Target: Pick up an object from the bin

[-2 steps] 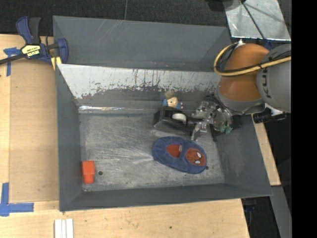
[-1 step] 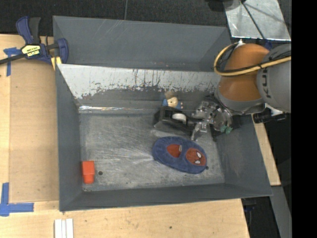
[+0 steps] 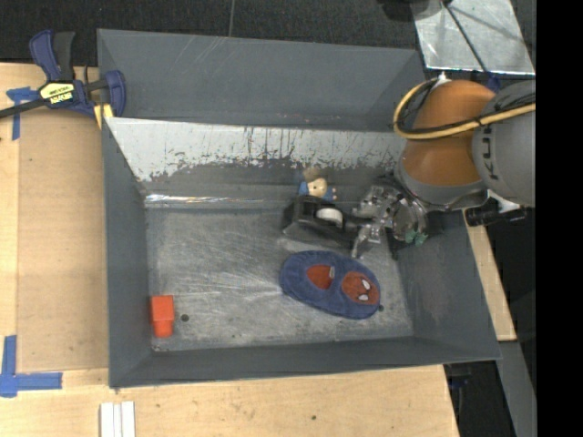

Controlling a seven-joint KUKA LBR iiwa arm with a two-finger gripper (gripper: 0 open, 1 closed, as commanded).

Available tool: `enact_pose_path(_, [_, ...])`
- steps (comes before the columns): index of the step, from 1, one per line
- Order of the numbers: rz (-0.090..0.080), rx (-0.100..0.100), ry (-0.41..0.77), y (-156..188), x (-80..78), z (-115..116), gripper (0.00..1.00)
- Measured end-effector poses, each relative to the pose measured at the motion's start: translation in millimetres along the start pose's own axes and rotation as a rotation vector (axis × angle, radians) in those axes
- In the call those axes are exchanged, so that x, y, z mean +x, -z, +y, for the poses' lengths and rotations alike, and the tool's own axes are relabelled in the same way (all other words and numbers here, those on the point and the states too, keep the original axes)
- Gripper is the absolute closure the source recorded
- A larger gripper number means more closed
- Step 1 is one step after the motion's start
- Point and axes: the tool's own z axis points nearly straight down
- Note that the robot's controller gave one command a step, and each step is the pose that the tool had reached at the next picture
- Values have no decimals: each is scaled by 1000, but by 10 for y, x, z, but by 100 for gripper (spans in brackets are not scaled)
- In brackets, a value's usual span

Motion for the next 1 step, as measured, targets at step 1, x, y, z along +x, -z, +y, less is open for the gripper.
enact_pose_path(1, [0, 0, 0, 0, 0, 0, 100])
